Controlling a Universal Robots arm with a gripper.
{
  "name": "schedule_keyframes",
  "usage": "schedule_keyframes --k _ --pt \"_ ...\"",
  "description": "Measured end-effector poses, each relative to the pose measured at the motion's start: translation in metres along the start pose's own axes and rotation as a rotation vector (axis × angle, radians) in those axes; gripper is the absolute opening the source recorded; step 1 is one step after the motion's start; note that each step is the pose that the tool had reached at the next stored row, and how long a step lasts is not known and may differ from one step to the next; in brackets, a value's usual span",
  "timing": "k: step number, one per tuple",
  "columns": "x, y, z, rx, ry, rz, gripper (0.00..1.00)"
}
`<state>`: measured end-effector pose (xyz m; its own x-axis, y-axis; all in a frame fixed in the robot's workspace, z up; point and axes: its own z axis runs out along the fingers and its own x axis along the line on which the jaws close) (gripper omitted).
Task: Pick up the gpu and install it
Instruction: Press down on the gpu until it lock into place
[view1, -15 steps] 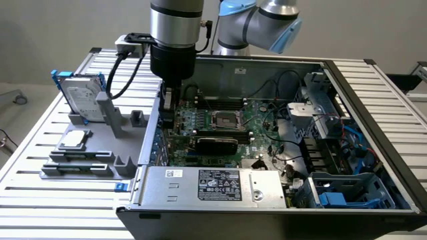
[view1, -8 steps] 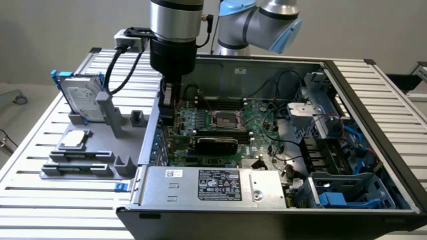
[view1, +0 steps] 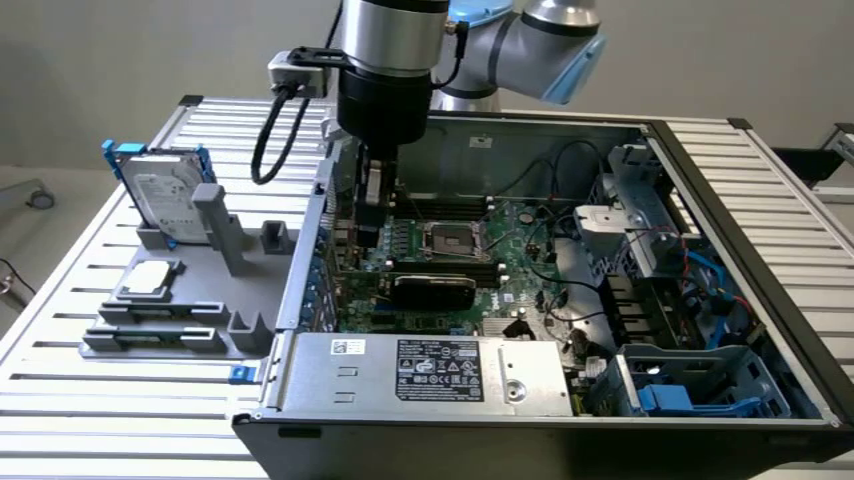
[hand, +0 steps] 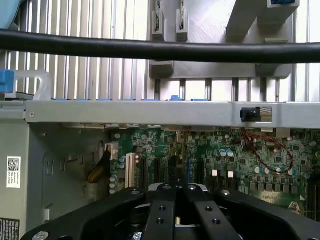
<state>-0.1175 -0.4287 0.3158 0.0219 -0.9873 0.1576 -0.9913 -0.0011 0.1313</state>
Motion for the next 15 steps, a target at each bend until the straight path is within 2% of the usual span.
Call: schedule_keyframes --k 1,5,8,10,15 --pt "0.0 -0.0043 -0.002 -0.0001 -0.0015 0.0 0.11" --pt "0.002 -0.0214 -0.0106 0.0004 -0.0152 -0.002 0.11" --pt "0.002 -0.0348 -0.0147 0.0011 -0.0316 -0.004 0.11" --pt "0.003 -0.0384 -0.0153 0.0031 -0.0427 -0.005 0.11" --pt "0.003 -0.0385 -0.0156 0.003 -0.0445 -0.005 0.11"
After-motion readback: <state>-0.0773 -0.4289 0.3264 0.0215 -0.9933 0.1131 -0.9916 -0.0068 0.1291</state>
